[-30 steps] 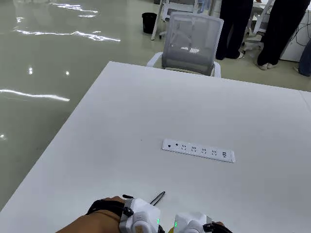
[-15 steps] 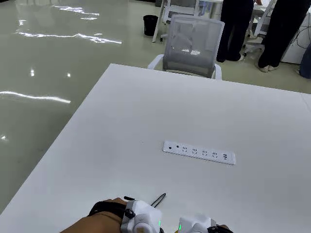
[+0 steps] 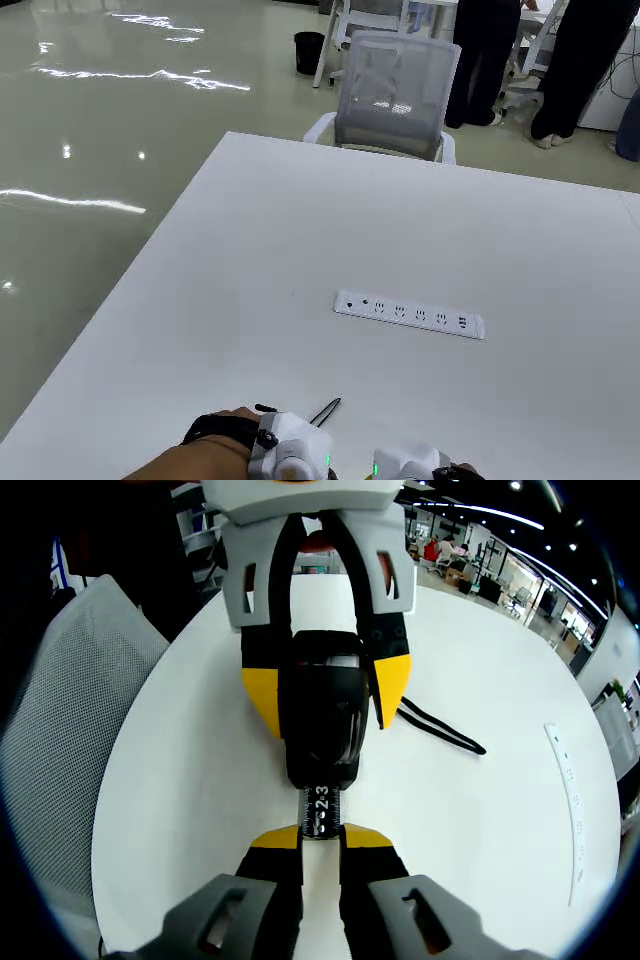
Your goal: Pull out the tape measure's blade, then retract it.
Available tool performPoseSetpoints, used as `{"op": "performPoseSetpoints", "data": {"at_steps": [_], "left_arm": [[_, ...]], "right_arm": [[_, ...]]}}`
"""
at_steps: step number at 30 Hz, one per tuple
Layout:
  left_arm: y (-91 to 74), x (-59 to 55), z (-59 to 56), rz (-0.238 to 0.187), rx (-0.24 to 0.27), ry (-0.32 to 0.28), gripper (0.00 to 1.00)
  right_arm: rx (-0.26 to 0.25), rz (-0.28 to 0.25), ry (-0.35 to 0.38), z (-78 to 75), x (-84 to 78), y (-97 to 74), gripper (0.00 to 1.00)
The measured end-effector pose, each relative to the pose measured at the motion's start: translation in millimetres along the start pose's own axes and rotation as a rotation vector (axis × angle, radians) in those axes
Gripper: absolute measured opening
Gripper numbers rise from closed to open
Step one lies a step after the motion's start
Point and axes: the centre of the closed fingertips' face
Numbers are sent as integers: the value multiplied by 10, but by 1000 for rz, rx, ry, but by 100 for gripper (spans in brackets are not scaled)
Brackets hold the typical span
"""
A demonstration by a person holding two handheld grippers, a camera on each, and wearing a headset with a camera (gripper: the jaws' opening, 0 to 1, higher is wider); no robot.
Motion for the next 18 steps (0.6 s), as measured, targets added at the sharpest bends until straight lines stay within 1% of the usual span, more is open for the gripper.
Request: {"op": "performPoseSetpoints", "data": {"at_steps": [18], "left_arm": [[6, 6, 6, -1, 0, 2, 32]], "right_arm": [[1, 8, 2, -10, -53, -45, 11]]}}
Point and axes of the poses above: the centre of the closed fingertips' face, and the gripper's own axes: y roughly forward along the fingers, z roughly to its left, x roughly out of its top, and after that the axes turned 3 degrees about -z, right-handed
